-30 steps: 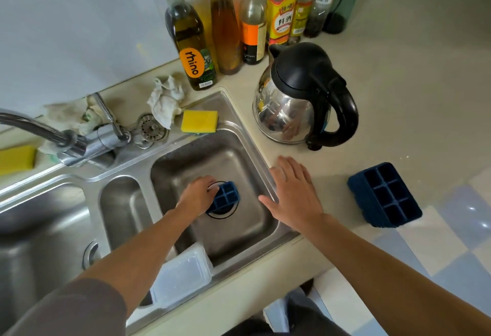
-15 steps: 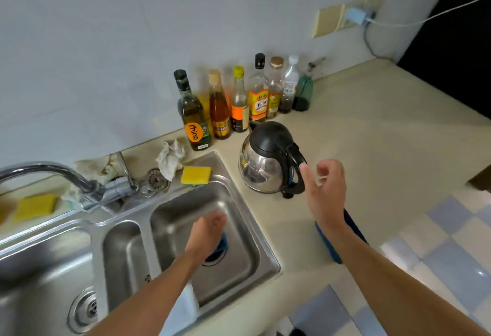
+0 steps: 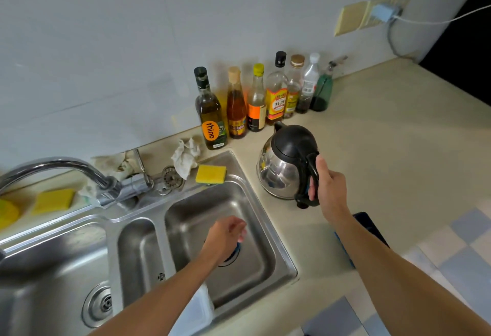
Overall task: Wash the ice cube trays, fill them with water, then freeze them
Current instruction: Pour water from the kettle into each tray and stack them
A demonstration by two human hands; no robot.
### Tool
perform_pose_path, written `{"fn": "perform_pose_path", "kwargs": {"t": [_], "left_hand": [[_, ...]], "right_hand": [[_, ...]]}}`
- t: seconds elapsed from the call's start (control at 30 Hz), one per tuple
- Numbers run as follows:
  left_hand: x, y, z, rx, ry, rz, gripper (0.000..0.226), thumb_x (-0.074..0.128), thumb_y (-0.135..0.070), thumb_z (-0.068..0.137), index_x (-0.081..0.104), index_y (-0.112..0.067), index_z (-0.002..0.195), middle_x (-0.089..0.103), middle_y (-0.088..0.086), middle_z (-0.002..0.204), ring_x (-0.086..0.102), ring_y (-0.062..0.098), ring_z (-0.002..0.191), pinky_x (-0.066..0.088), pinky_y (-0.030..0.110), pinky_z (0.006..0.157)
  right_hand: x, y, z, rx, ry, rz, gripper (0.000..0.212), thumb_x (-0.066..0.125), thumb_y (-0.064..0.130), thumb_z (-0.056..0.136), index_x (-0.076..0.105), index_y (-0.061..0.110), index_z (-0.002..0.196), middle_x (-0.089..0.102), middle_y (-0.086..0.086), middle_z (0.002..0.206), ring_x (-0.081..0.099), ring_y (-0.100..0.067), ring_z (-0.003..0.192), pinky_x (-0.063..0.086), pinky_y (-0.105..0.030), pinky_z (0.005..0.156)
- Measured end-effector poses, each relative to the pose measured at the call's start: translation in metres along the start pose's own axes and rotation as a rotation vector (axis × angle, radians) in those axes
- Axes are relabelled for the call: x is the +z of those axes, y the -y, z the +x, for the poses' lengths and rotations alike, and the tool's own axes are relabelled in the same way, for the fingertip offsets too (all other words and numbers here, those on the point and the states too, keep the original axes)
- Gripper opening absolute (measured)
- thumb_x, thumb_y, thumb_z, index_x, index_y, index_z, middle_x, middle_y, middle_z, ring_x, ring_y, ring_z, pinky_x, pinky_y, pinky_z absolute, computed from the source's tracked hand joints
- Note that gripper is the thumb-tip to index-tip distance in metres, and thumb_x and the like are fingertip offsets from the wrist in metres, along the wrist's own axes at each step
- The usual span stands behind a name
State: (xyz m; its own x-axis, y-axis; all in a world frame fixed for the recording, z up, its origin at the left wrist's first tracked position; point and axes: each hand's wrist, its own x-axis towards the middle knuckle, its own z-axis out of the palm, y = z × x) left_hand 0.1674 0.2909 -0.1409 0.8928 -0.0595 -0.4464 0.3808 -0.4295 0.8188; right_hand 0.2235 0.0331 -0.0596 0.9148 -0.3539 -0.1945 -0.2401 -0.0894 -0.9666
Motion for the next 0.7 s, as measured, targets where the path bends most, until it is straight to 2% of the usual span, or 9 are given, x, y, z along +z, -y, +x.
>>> {"fn": "perform_pose_path", "kwargs": {"t": [0.1,0.2,0.4,0.47,0.53,0.57,0.63,0.7], "left_hand": [[0.006,-0.001,-0.002,-0.019,0.0,-0.094,0.02,0.057,-0.015,0.101,0.07,-0.017,0.086,0.07,-0.001,0.073,0.064,0.015,0.066,0.049,0.032,0.069],[0.014,-0.004,-0.006,-0.064,-0.032,-0.169,0.019,0.057,-0.016,0.101,0.07,-0.014,0.089,0.072,0.004,0.079,0.067,0.014,0.069,0.052,0.034,0.069],[0.034,-0.005,-0.029,-0.094,-0.137,-0.326,0.017,0.052,-0.021,0.105,0.063,-0.023,0.117,0.068,-0.005,0.096,0.067,0.006,0.089,0.057,0.034,0.08],[0.044,-0.005,-0.045,-0.108,-0.128,-0.409,0.015,0.05,-0.028,0.105,0.064,-0.031,0.11,0.066,-0.008,0.099,0.064,0.005,0.094,0.055,0.033,0.085],[0.052,-0.005,-0.062,-0.118,-0.117,-0.459,0.019,0.051,-0.042,0.099,0.068,-0.034,0.096,0.061,-0.006,0.092,0.058,0.007,0.087,0.051,0.03,0.087],[0.056,-0.004,-0.071,-0.121,-0.115,-0.483,0.026,0.05,-0.048,0.097,0.069,-0.031,0.102,0.059,-0.003,0.094,0.057,0.008,0.09,0.05,0.031,0.093],[0.064,0.002,-0.088,-0.143,-0.13,-0.544,0.048,0.044,-0.052,0.102,0.056,-0.02,0.137,0.061,0.001,0.123,0.057,0.014,0.119,0.042,0.041,0.114],[0.069,0.004,-0.107,-0.153,-0.143,-0.58,0.058,0.039,-0.057,0.103,0.043,-0.024,0.151,0.05,-0.004,0.148,0.045,0.017,0.139,0.032,0.043,0.12]], "right_hand": [[0.004,-0.003,-0.022,0.017,-0.046,0.014,0.067,0.046,0.057,0.102,0.055,0.006,0.059,0.048,-0.002,0.043,0.045,-0.016,0.038,0.043,-0.023,0.042],[-0.006,-0.006,-0.047,0.04,-0.029,0.033,0.065,0.049,0.054,0.102,0.055,0.003,0.062,0.047,-0.005,0.045,0.044,-0.017,0.039,0.042,-0.026,0.042],[-0.04,-0.014,-0.099,0.047,0.037,0.017,0.06,0.053,0.049,0.101,0.055,0.008,0.057,0.048,-0.007,0.046,0.044,-0.018,0.039,0.041,-0.025,0.041],[-0.053,-0.016,-0.114,0.05,0.08,0.017,0.058,0.056,0.049,0.1,0.056,0.01,0.056,0.05,-0.006,0.047,0.045,-0.018,0.04,0.041,-0.026,0.042],[-0.063,-0.016,-0.128,0.051,0.114,0.025,0.056,0.058,0.051,0.098,0.058,0.014,0.055,0.05,-0.006,0.049,0.044,-0.018,0.04,0.04,-0.026,0.042],[-0.068,-0.016,-0.134,0.053,0.126,0.029,0.056,0.059,0.051,0.098,0.059,0.016,0.054,0.05,-0.006,0.049,0.044,-0.017,0.04,0.041,-0.025,0.042],[-0.076,-0.015,-0.146,0.06,0.153,0.02,0.057,0.06,0.053,0.096,0.059,0.02,0.05,0.05,-0.006,0.048,0.044,-0.017,0.039,0.042,-0.024,0.042],[-0.082,-0.014,-0.157,0.066,0.187,0.013,0.056,0.061,0.053,0.094,0.06,0.02,0.049,0.05,-0.007,0.048,0.044,-0.018,0.039,0.042,-0.026,0.042]]}}
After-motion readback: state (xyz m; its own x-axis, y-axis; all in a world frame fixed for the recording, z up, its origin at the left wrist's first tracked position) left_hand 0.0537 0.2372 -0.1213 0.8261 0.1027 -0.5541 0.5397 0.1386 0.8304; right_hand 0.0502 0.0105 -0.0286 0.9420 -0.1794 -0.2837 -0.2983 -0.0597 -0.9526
